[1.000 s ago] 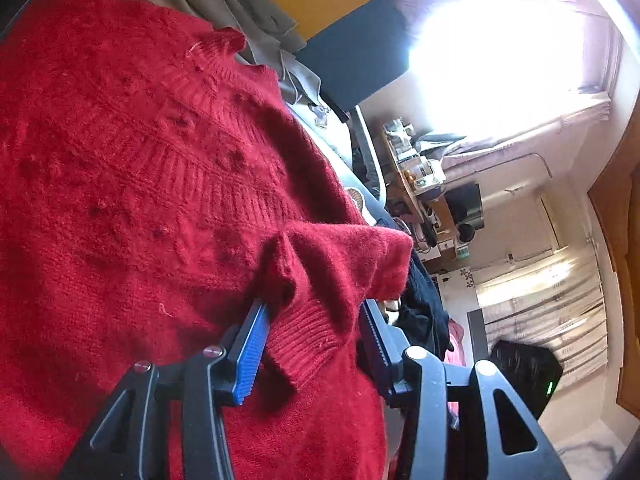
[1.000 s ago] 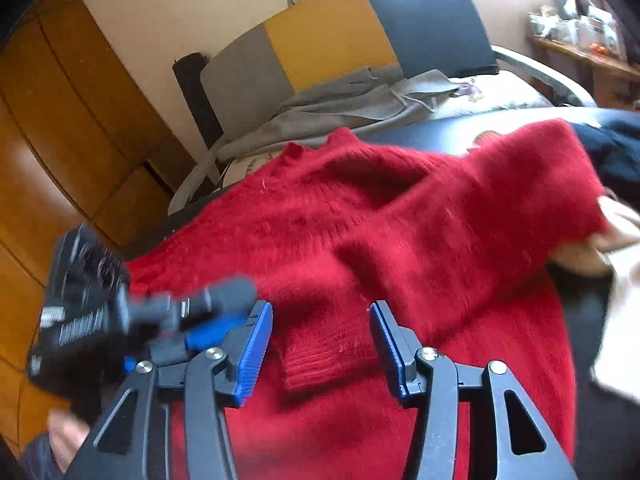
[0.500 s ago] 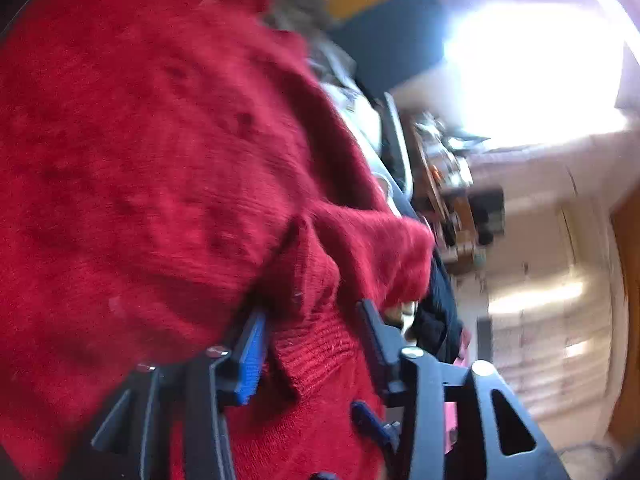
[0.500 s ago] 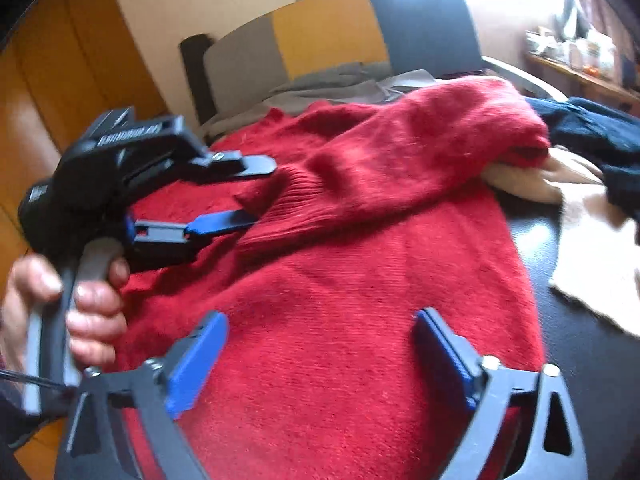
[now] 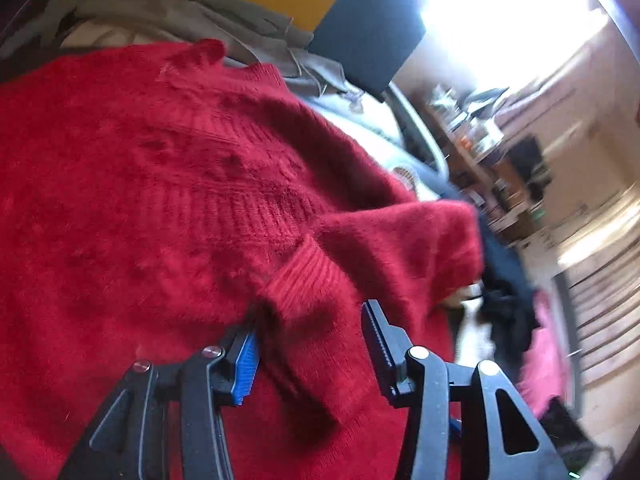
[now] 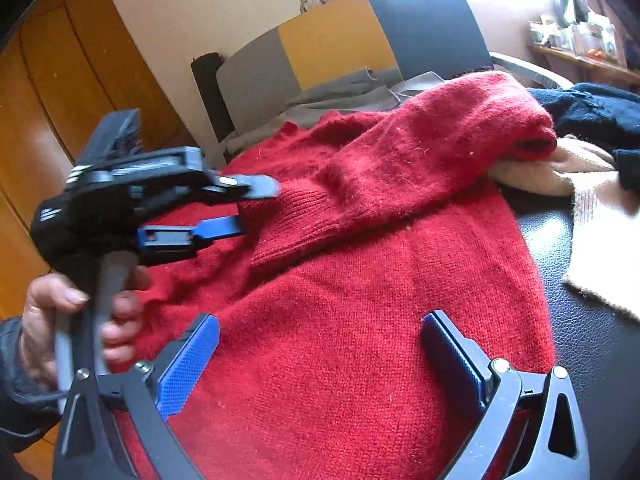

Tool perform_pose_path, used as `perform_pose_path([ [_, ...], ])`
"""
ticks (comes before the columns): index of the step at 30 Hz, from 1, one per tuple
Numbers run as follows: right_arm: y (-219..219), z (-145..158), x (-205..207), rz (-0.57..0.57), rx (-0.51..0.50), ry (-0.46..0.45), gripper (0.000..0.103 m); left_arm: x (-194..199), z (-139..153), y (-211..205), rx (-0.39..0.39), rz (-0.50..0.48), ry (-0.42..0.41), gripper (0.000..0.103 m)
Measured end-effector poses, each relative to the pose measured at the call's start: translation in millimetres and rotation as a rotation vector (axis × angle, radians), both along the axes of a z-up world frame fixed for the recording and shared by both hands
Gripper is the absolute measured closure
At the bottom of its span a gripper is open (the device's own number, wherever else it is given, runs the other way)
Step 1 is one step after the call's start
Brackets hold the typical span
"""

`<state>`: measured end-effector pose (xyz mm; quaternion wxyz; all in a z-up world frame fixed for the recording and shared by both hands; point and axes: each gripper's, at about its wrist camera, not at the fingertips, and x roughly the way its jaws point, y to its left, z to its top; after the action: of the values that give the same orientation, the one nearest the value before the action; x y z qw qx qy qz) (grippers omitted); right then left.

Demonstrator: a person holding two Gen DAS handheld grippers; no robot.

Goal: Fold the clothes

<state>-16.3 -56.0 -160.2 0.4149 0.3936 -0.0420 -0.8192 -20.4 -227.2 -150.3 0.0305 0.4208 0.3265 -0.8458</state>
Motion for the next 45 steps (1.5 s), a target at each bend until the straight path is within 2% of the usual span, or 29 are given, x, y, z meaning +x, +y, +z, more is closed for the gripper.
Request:
perform_pose_path([
  [1, 0.6, 0.0, 0.4, 0.0, -0.004, -0.001, 0.0, -2.8, 0.8, 2.9, -0.009, -0.007, 0.007, 0.057],
  [2, 1.0, 0.0, 0.2, 0.0, -0.008, -0.002, 0.0, -5.6, 1.6, 5.8, -0.017, -0.014, 0.014, 0.066],
  [3, 0.0, -0.1, 0.0, 0.0, -0.013, -0.003, 0.0, -7.7, 0.1, 4.3, 0.025, -0.024, 0.014, 0.096],
  [4, 0.3, -0.3, -0.3, 0.0, -0.017, -0.006, 0.0, -9.6, -1.6, 2.3, 0.074, -0.035, 0.014, 0.098],
  [7, 1.9, -0.2, -0.7, 0.002, -0.028, -0.014, 0.0, -5.8, 17.2, -14.6, 0.174, -0.024, 0.093, 0.098],
  [9, 3.5, 0.0, -1.5, 0.002, -0.04, -0.023, 0.0, -3.7, 47.4, -28.3, 0.203, -0.031, 0.172, 0.098],
  [15, 9.8, 0.0, -8.5, 0.002, -0.105, -0.076, 0.0, 11.4, 165.1, -59.1, 0.132, -0.092, 0.419, 0.098],
  [17, 7.8, 0.1, -7.2, 0.001, -0.091, -0.07, 0.0, 23.1, 200.7, -65.5, 0.093, -0.122, 0.482, 0.098],
  [21, 3.9, 0.5, -4.0, -0.002, -0.061, -0.058, 0.0, 49.4, 228.4, -93.7, 0.065, -0.128, 0.505, 0.098],
  [27, 4.1, 1.1, -4.2, -0.007, -0.046, -0.066, 0.0, 94.1, 201.0, -134.3, 0.037, -0.056, 0.423, 0.098],
  [29, 3.8, 1.2, -4.5, -0.007, -0.041, -0.069, 0.0, 106.7, 193.4, -138.3, -0.093, -0.042, 0.376, 0.098],
  [31, 2.9, 2.4, -7.3, -0.003, -0.035, -0.095, 0.0, 121.5, 185.1, -139.1, -0.099, -0.08, 0.38, 0.098],
  [33, 6.8, 6.8, -19.2, -0.025, -0.084, -0.182, 0.0, 136.0, 185.2, -132.2, -0.161, -0.128, 0.392, 0.098],
  [34, 10.2, 8.6, -26.4, -0.037, -0.137, -0.226, 0.0, 144.5, 185.0, -125.1, -0.167, -0.172, 0.416, 0.098],
  [36, 14.4, 16.8, -44.9, -0.077, -0.207, -0.252, 0.0, 156.2, 186.3, -99.6, -0.146, -0.281, 0.474, 0.098],
  [37, 16.4, 21.2, -54.4, -0.098, -0.241, -0.262, 0.0, 163.4, 184.7, -77.7, -0.151, -0.372, 0.497, 0.098],
  [39, 20.3, 29.9, -73.2, -0.14, -0.307, -0.283, 0.0, 168.0, 174.7, -39.6, -0.145, -0.515, 0.492, 0.098],
  [41, 14.1, 43.8, -85.8, -0.148, -0.265, -0.232, 0.0, 171.7, 151.9, 7.9, -0.174, -0.673, 0.432, 0.098],
  [42, 10.4, 51.0, -91.8, -0.15, -0.239, -0.204, 0.0, 173.6, 134.8, 37.0, -0.207, -0.758, 0.375, 0.098],
  [45, -15.8, 84.2, -105.4, -0.084, -0.15, -0.086, 0.001, 170.3, 91.7, 90.9, -0.247, -0.876, 0.276, 0.098],
])
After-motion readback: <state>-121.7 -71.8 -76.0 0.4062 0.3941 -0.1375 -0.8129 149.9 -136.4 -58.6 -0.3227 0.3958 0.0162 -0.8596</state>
